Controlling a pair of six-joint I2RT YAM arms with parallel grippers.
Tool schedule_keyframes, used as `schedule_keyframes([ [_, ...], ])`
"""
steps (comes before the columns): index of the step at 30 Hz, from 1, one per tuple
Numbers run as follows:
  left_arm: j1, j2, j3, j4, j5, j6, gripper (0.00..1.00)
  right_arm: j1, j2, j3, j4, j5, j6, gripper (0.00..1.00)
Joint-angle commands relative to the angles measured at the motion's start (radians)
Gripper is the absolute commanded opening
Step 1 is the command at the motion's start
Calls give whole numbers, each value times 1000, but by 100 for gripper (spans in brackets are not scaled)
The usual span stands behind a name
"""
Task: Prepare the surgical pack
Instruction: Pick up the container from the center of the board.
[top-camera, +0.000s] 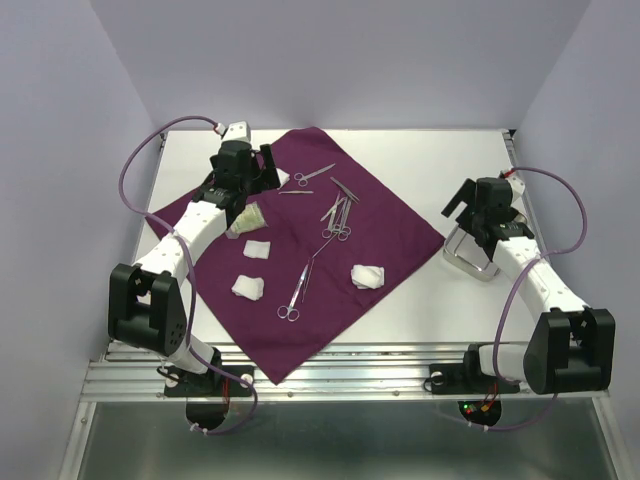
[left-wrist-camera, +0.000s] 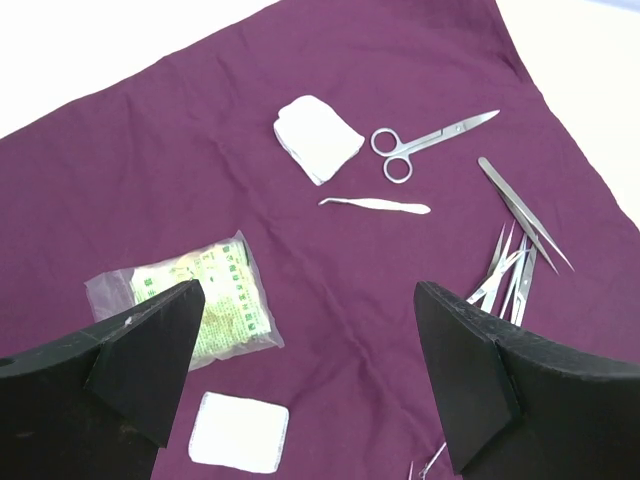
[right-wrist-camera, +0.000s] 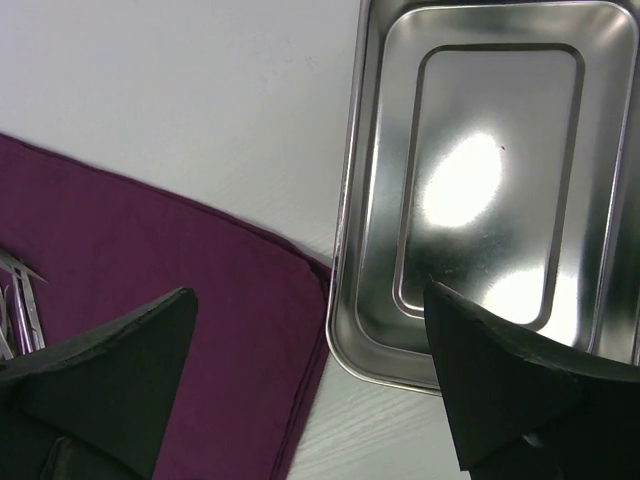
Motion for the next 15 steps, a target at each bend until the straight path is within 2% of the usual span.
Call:
schedule_keyframes([
  [1,-3,-5,44,-9,7,19,99,4,-31,-11,11,44,-8,100],
  [9,-3,4,53,-25,9,26,99,4,-13,4,-49,130,28,100],
  [15,-3,9,61,-37,18,25,99,4,42,55,-93,90,-9,100],
])
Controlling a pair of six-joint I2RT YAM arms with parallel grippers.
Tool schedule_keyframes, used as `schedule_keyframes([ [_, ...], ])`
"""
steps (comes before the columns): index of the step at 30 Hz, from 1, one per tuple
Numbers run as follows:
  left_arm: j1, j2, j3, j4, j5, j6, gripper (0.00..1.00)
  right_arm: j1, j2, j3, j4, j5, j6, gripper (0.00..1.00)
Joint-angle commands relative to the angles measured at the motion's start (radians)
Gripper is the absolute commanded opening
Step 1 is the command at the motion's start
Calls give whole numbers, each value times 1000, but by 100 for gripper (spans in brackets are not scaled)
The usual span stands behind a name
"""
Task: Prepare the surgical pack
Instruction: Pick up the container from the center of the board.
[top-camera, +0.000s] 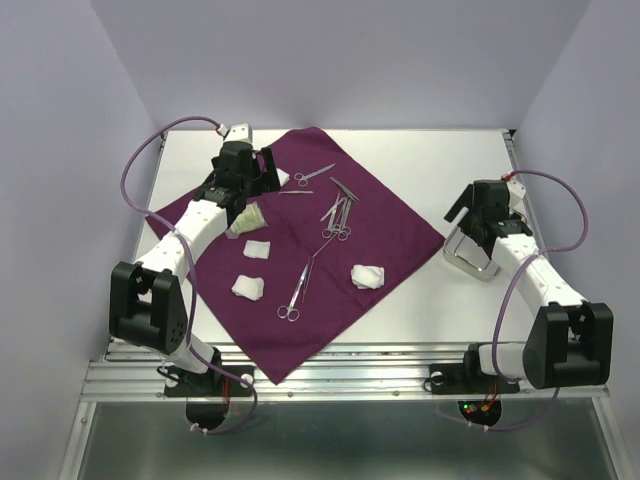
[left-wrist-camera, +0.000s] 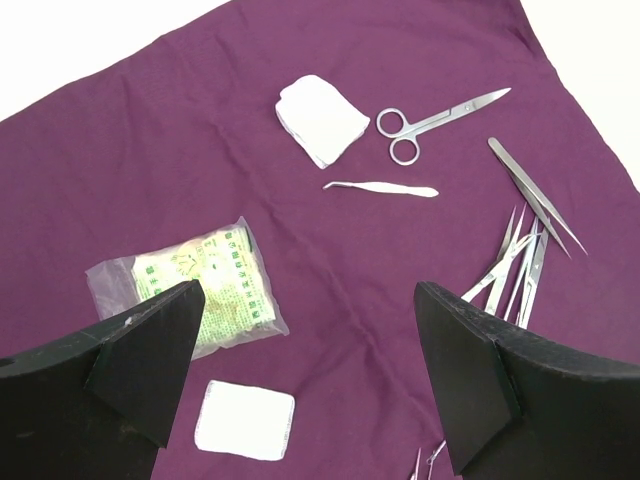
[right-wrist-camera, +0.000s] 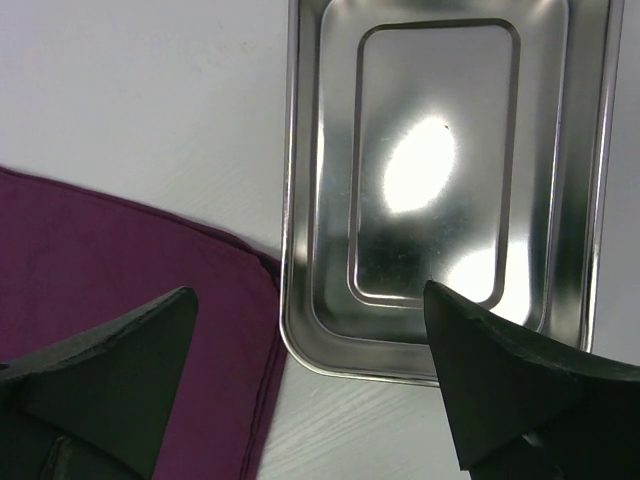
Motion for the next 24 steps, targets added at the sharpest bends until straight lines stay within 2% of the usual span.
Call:
schedule_keyframes([
  [1,-3,-2,52,-1,9,14,99,4,63,71,-36,7,-29,100],
  [2,-3,-3,50,-2,7,14,99,4,80,79,-42,7,-30,97],
  [3,-4,-4,46,-2,4,14,99,4,107,99,-44,7,-29,89],
  [6,-3,-7,41,-5,-1,17,99,4,141,117,-41,7,-18,78],
  [11,-3,-6,35,-8,-4,27,99,4,228,175,-5,37,5,72],
  [18,-3,-4,47,-24,15,31,99,-17,386,267,10,108,-7,57],
  [24,-3,-9,55,-25,35,38,99,-49,488,327,21,85,-12,54],
])
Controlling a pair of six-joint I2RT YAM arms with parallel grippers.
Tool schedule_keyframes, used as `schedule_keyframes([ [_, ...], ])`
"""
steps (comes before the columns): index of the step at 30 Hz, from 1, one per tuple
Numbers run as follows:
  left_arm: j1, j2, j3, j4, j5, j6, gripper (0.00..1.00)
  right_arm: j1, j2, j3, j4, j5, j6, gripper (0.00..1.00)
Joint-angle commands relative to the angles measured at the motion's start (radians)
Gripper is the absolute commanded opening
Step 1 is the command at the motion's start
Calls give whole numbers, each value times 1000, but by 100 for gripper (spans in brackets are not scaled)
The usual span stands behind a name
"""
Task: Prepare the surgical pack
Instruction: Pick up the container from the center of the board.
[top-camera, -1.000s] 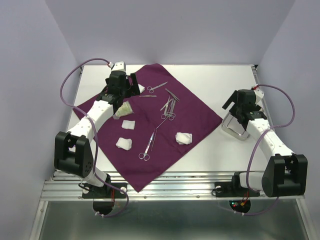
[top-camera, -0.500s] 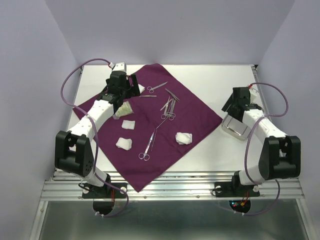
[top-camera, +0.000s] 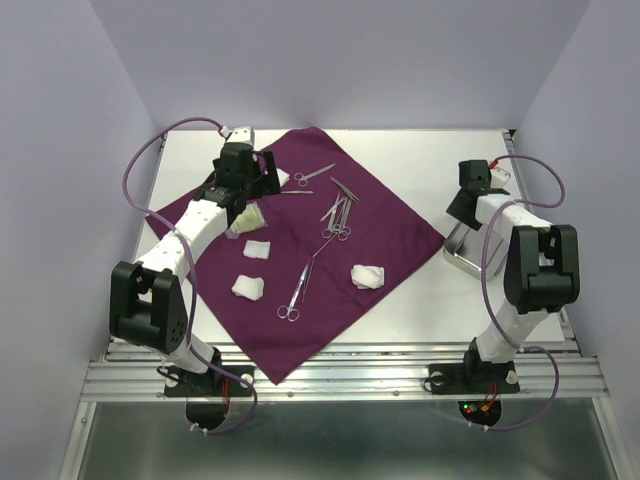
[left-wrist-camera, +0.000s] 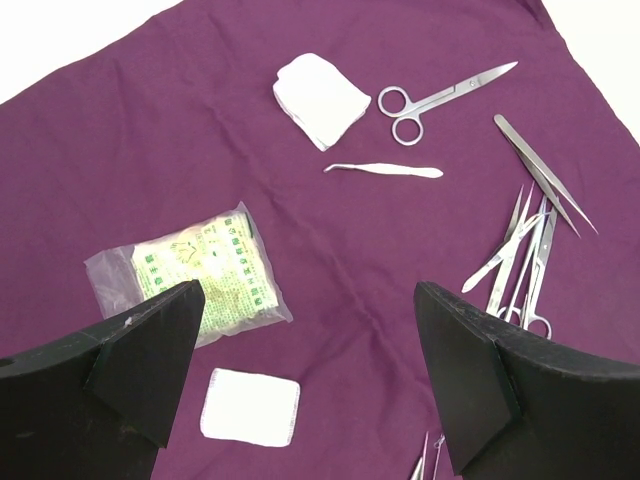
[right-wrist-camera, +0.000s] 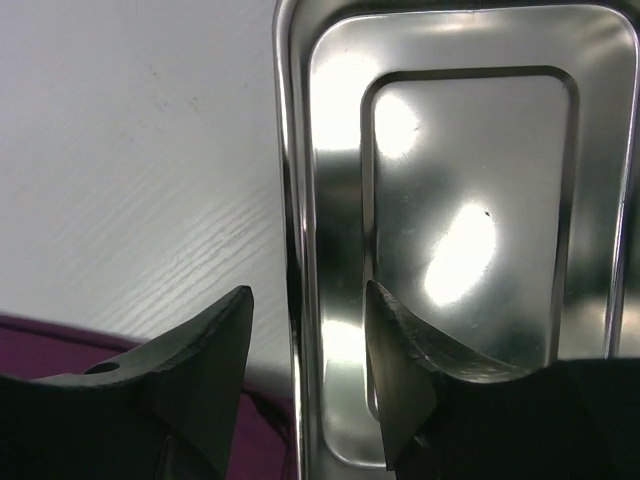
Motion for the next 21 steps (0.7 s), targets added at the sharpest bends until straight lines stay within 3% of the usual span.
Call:
schedule_keyframes([
  [1,-3,-12,53,9,15,19,99,-26,45,71,39,26,-6,52],
  [11,-3,-11,51,3,37,19,99,-37,97,91,80,-6,-32,17],
  [13,-3,-12,48,4,37,17,99,-37,99,100,79,-11,-37,2],
  [21,-3,-17,48,3,37,8,99,-37,-14,97,74,-20,-162,1],
])
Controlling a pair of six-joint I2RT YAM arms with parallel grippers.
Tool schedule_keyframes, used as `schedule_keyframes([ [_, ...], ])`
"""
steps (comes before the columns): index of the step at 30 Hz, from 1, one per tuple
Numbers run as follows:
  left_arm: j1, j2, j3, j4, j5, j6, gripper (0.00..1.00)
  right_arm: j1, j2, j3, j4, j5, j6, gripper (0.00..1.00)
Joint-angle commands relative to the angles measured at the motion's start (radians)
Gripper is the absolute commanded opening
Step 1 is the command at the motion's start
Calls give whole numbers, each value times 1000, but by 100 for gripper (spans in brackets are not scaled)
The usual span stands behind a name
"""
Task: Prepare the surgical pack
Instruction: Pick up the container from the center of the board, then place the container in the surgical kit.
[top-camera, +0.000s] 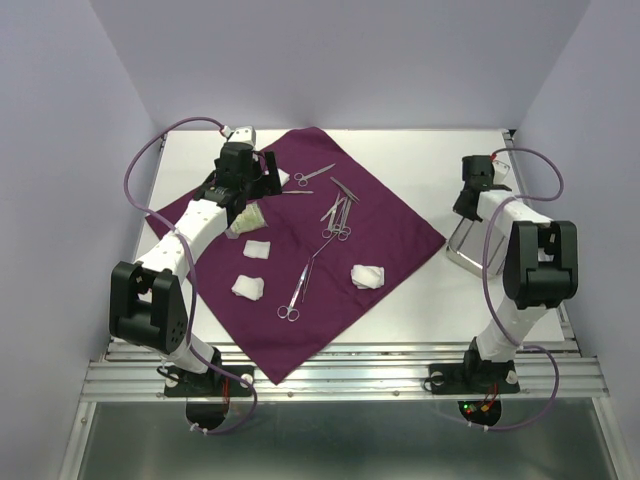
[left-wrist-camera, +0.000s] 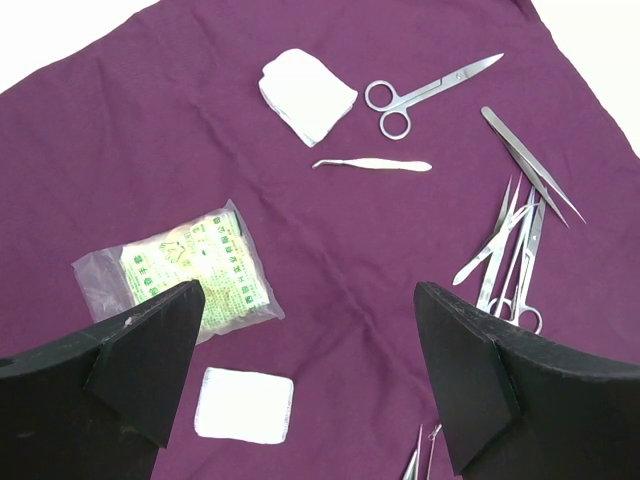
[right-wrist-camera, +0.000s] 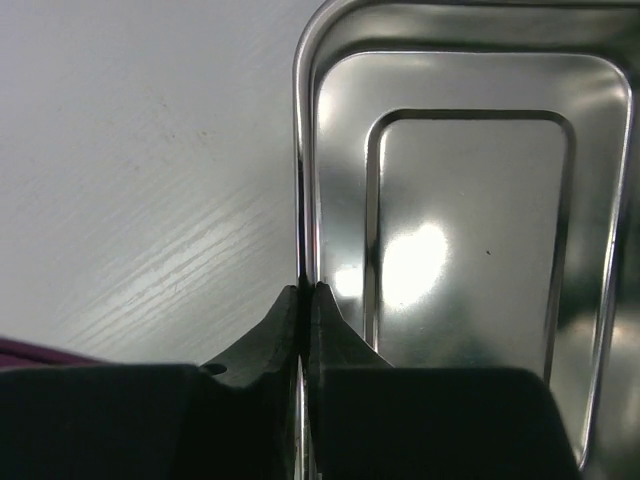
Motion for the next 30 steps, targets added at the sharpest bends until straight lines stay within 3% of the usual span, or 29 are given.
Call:
schedule_keyframes([
  [1,-3,-18,43,8,7,2,99,6,-101,37,44,5,-95,1],
  [8,-3,-12,50,3,19,-3,99,149,-141,83,42,55,-202,1],
  [18,-3,-12,52,-11,14,2,99,361,-23,198,30,29,-227,1],
  [30,-3,-23,33,-22,-7,17,99,473,126,291,1,84,-279,1],
])
